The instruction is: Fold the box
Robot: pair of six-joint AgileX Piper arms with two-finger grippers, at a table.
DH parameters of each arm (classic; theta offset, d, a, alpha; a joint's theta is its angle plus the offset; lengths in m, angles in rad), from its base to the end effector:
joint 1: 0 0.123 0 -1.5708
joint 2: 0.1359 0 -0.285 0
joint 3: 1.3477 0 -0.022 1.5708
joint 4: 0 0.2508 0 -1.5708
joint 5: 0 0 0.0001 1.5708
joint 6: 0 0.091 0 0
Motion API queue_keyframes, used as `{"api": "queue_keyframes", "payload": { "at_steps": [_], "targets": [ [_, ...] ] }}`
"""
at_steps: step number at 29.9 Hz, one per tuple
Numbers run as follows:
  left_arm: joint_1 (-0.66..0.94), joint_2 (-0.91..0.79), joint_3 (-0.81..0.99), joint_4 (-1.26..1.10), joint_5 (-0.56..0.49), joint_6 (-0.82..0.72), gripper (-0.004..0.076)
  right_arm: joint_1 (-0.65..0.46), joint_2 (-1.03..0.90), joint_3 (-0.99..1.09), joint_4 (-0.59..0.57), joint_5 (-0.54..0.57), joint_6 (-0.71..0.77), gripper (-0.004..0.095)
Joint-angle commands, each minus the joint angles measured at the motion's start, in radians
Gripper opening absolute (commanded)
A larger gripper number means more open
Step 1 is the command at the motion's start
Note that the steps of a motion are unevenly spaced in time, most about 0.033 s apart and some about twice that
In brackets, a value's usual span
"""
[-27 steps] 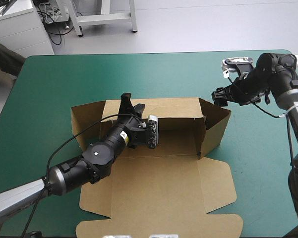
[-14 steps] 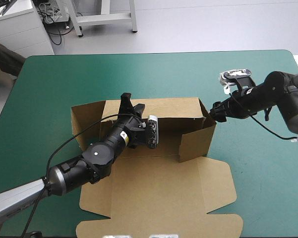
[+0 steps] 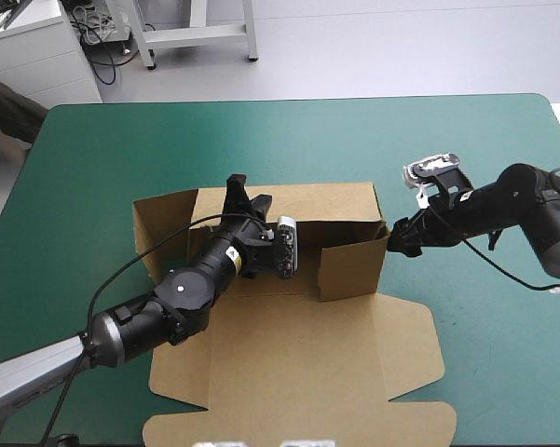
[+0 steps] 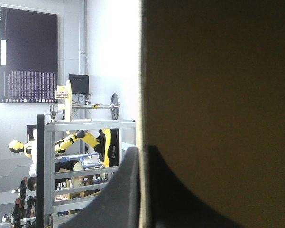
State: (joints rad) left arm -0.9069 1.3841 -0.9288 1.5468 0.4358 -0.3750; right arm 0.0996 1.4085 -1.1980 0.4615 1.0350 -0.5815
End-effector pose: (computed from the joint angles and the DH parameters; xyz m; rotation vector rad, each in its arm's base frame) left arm 0.2177 -0.2157 0.3074 1.5216 1.2346 0.5971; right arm 0.2766 0.0627 0.3236 -0.6783 2.5189 0.4437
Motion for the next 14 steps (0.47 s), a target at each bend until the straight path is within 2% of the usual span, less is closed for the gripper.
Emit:
{"api": "queue_keyframes", "payload": {
  "at_steps": [1, 8, 14],
  "targets": [
    [-0.006, -0.031, -0.02, 0.02, 0.026, -0.018, -0.0032, -0.008, -0.044, 0.005, 0.07, -0.014, -0.063, 0.0735],
    [-0.006, -0.031, -0.02, 0.02, 0.035, -0.018, -0.0032, -0.008, -0.044, 0.021, 0.166, 0.023, -0.139, 0.0701],
    [-0.006, -0.031, -0.02, 0.02, 0.044, -0.018, -0.0032, -0.008, -0.044, 0.024, 0.194, 0.054, -0.169, 0.0701]
  ]
}}
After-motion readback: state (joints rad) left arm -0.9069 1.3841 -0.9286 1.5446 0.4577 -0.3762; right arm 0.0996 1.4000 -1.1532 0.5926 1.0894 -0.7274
